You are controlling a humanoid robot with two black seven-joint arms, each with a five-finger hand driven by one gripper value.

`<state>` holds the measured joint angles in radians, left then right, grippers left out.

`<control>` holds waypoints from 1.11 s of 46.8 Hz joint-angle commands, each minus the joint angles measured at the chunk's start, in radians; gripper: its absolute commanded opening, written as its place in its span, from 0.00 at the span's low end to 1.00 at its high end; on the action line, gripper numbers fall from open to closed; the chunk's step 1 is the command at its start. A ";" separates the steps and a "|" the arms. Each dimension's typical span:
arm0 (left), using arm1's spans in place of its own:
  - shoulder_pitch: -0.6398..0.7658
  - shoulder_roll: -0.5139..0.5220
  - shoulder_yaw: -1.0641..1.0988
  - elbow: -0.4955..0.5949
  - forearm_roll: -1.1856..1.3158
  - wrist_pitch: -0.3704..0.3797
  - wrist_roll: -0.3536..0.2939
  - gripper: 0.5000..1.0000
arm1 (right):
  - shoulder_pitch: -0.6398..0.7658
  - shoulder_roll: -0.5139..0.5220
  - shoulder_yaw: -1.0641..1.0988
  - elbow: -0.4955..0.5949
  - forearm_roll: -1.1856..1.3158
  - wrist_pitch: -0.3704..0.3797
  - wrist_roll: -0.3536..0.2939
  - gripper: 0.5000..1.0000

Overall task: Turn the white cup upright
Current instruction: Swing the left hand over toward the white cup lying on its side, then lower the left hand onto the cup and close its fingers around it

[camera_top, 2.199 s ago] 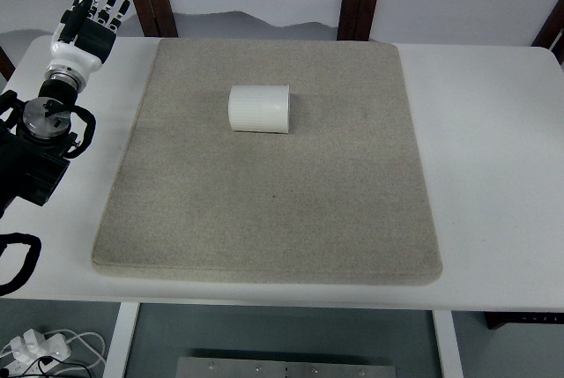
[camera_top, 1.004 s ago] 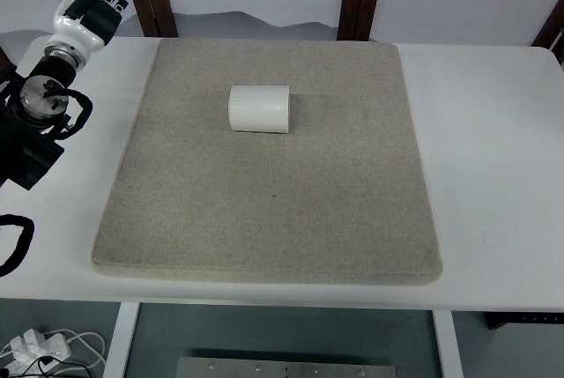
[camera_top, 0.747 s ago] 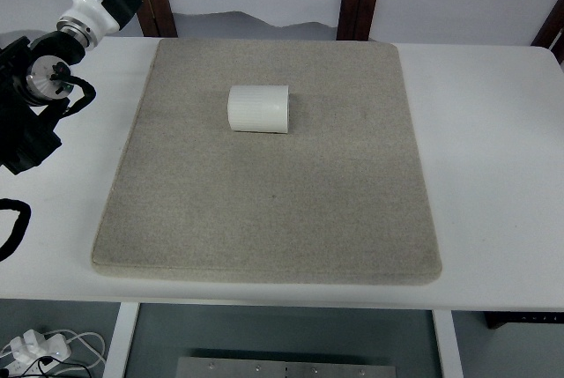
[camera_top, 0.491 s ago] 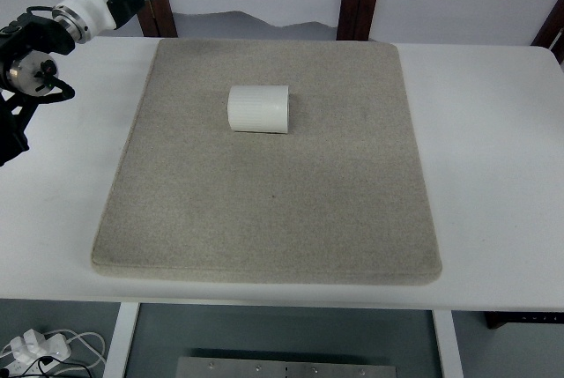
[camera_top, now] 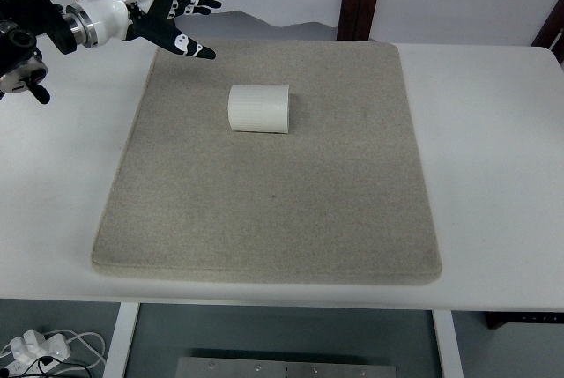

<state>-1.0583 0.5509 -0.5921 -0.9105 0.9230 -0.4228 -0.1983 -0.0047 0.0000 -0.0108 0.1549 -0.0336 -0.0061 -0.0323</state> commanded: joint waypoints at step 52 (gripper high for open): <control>-0.114 -0.124 0.250 -0.050 0.290 0.062 0.238 0.92 | 0.000 0.000 0.000 0.000 0.000 0.000 0.000 0.90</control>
<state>-1.1694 0.4466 -0.3421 -0.9793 1.2118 -0.3681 0.0413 -0.0046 0.0000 -0.0104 0.1549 -0.0339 -0.0061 -0.0320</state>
